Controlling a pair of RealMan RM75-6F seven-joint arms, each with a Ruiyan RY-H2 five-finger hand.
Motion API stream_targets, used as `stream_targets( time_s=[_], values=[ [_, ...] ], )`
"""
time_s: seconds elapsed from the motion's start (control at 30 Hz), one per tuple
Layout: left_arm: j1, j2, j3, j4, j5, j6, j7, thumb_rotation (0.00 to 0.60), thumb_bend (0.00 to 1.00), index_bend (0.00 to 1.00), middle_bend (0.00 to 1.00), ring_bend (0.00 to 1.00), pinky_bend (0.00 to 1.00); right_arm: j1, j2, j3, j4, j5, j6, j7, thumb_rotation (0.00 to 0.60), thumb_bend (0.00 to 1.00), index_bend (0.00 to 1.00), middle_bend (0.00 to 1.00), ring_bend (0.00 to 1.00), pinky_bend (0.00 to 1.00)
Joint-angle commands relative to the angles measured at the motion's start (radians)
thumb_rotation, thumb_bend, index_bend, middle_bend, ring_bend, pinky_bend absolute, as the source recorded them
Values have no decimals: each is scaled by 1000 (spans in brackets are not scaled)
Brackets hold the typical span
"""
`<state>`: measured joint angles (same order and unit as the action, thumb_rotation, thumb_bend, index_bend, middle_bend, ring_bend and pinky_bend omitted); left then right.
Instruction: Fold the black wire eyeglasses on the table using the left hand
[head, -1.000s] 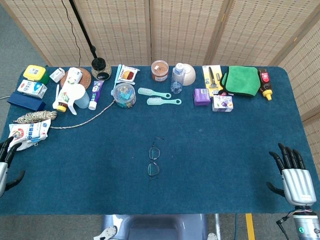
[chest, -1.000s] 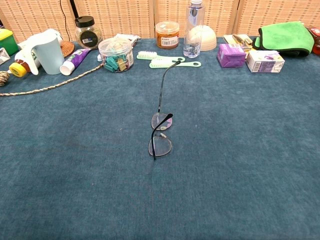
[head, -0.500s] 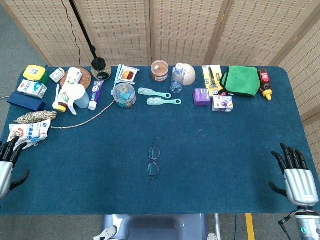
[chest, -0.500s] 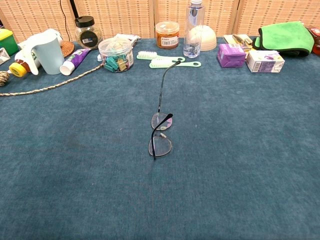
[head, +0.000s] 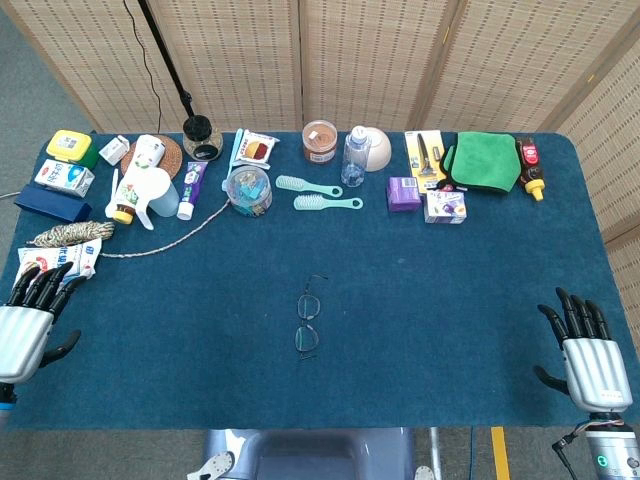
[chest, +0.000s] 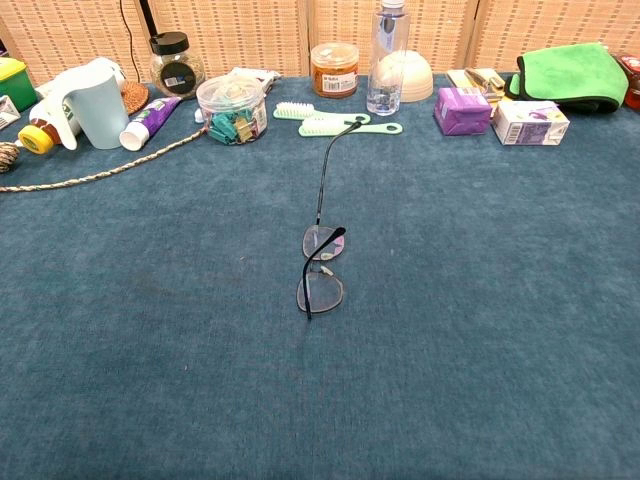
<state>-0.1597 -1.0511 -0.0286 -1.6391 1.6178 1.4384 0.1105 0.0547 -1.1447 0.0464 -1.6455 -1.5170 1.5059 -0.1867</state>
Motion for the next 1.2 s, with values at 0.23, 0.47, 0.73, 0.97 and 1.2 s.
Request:
stream_targets(
  time_s=[0.23,0.47,0.73,0.97,1.2],
  values=[
    [-126,20,13,-1,173,-74,-37,585,264,169,75,99,64,-9,11,-2,-28,-9,18,-28,600,0,172,22,50,64],
    [-194,16,19,-6,258,-121,-2,585,265,169,75,97,64,-18,16,-3,-39,-7,27,-37,600,0,173,21,50,64],
    [-292,-21,17,-3,369,-180,73,582,264,170,75,87,64,-25,17,-4,-46,-6,34,-45,600,0,173,22,50,64],
    [-368,-61,0,-44,402,-257,165,584,264,170,58,66,63,-29,12,-5,-41,-5,35,-39,600,0,173,21,50,64],
    [-424,-100,-18,-61,410,-322,245,583,264,140,28,47,54,-29,7,-4,-31,-6,33,-26,600,0,172,21,50,64]
  ],
)
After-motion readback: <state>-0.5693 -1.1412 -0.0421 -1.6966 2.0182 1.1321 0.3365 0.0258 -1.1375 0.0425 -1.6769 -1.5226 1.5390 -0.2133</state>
